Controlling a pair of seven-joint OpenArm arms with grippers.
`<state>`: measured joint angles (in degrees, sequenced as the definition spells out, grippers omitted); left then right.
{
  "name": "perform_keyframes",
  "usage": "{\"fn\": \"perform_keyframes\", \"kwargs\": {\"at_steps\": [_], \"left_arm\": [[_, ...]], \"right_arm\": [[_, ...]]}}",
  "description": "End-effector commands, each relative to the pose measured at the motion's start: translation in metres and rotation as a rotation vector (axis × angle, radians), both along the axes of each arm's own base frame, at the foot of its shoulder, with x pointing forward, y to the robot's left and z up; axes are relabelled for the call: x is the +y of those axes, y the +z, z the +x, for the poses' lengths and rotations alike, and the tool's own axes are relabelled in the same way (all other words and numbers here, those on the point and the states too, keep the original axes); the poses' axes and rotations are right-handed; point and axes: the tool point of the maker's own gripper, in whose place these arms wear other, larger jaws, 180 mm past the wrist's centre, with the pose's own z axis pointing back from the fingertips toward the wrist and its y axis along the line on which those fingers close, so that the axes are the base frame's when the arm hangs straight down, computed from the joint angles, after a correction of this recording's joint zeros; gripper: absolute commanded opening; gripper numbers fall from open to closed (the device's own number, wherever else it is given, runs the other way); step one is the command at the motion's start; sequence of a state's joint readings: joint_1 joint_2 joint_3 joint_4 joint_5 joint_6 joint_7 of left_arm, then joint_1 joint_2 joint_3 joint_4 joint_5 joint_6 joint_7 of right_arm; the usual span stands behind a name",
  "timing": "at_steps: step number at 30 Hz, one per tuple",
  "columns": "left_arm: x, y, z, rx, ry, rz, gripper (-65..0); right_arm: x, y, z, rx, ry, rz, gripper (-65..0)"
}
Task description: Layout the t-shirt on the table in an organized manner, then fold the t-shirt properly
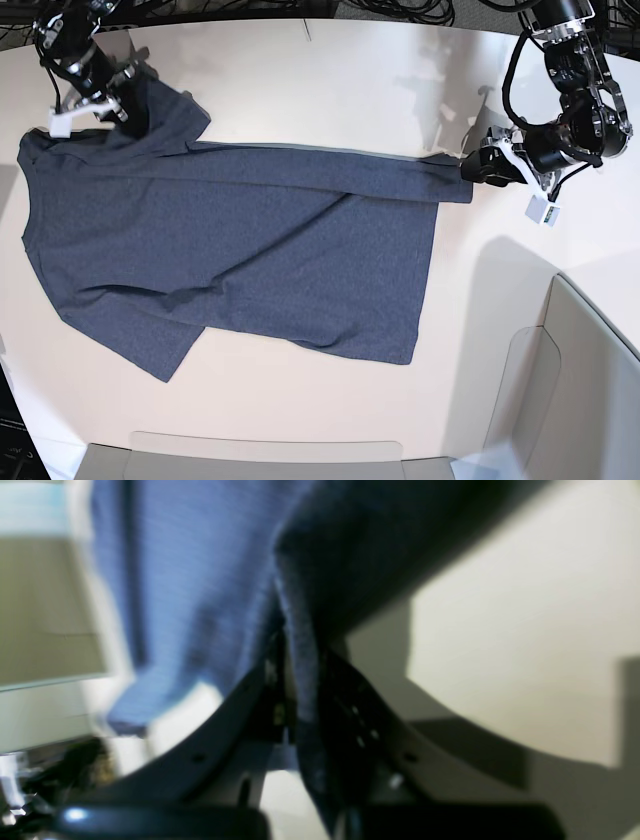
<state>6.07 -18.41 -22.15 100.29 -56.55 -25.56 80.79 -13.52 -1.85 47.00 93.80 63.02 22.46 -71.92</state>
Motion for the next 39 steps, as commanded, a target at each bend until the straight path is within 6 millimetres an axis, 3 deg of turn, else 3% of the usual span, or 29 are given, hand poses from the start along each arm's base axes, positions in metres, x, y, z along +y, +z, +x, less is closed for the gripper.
{"fn": "perform_keyframes", "kwargs": {"at_steps": [1,4,8,17,23,27,33,39], "left_arm": [[0.002,0.012,0.007,-0.047,0.000,0.001,-36.6],[0.002,0.012,0.007,-0.047,-0.001,0.001,-36.6],[0.001,0.012,0.007,-0.046,-0.003,0.001,-36.6],[0.002,0.011,0.006,-0.040,-0.002,0.002,-36.6],[0.002,0.006,0.000,-0.023,-0.002,0.001,-36.6],[0.002,0.006,0.000,-0.023,-0.002,0.001,-36.6],[0.002,0.002,-0.006,-0.005,-0.003,0.004,-36.6],[0.000,0.000,-0.007,-0.001,-0.012,0.003,-36.6]], "right_arm": [[-0.002,0.021,0.022,-0.089,0.001,0.002,-65.0],[0.002,0.041,0.053,-0.176,-0.002,0.015,-65.0],[0.007,0.048,0.085,-0.229,-0.018,0.076,-65.0],[0.023,0.019,0.118,-0.183,-0.031,0.266,-65.0],[0.025,0.023,0.125,-0.199,-0.027,0.288,-42.9],[0.013,0.031,0.126,-0.226,-0.033,0.284,-30.5],[-0.001,0.046,0.130,-0.282,-0.045,0.302,-22.7],[0.012,0.048,0.141,-0.289,-0.022,0.356,-21.9]]}}
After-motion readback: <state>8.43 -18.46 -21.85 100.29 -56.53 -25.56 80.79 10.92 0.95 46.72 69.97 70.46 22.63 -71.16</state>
